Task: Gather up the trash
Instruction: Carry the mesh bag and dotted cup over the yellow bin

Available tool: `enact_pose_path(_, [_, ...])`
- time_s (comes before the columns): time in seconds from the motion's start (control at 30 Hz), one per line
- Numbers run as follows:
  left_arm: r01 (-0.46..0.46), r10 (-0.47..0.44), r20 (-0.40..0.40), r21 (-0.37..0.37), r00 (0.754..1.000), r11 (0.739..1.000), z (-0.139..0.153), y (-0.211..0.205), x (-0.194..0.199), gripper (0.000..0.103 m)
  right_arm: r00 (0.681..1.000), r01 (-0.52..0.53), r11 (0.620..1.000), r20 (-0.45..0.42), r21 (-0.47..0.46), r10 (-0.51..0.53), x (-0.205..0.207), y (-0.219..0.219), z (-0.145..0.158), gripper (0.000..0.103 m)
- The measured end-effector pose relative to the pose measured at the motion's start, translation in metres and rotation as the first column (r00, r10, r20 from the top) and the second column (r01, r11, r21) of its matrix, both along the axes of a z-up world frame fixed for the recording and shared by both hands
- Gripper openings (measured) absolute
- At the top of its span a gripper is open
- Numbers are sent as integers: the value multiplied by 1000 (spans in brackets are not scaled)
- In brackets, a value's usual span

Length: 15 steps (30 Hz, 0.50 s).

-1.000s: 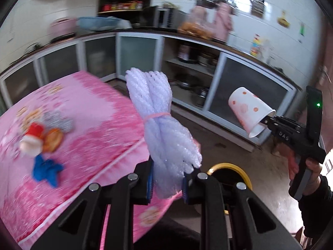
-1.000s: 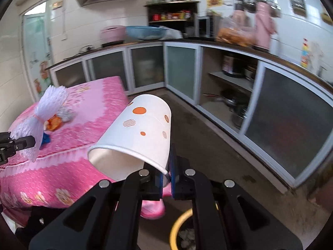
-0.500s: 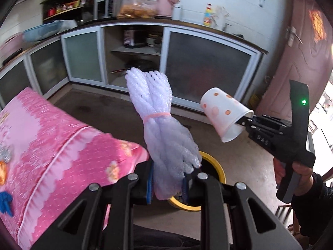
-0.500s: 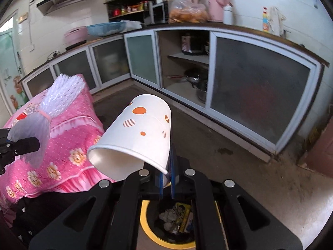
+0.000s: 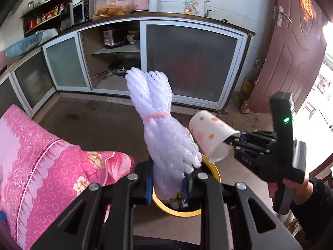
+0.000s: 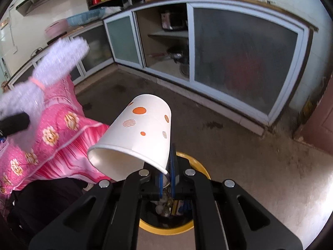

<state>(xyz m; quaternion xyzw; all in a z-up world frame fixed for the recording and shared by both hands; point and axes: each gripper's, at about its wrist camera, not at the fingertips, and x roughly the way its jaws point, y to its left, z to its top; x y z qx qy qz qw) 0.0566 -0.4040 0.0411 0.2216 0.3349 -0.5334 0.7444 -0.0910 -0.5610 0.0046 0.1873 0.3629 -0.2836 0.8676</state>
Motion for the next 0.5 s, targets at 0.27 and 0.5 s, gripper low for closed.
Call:
enact_pose_path(0.27, [37, -37, -1, 11, 999, 999, -9, -18, -14, 20, 997, 44, 997, -71, 63, -40, -5, -5, -33, 5])
enact_pose_path(0.5, [35, -33, -32, 53, 999, 998, -28, -29, -14, 20, 991, 58, 993, -125, 100, -45, -5, -9, -58, 5])
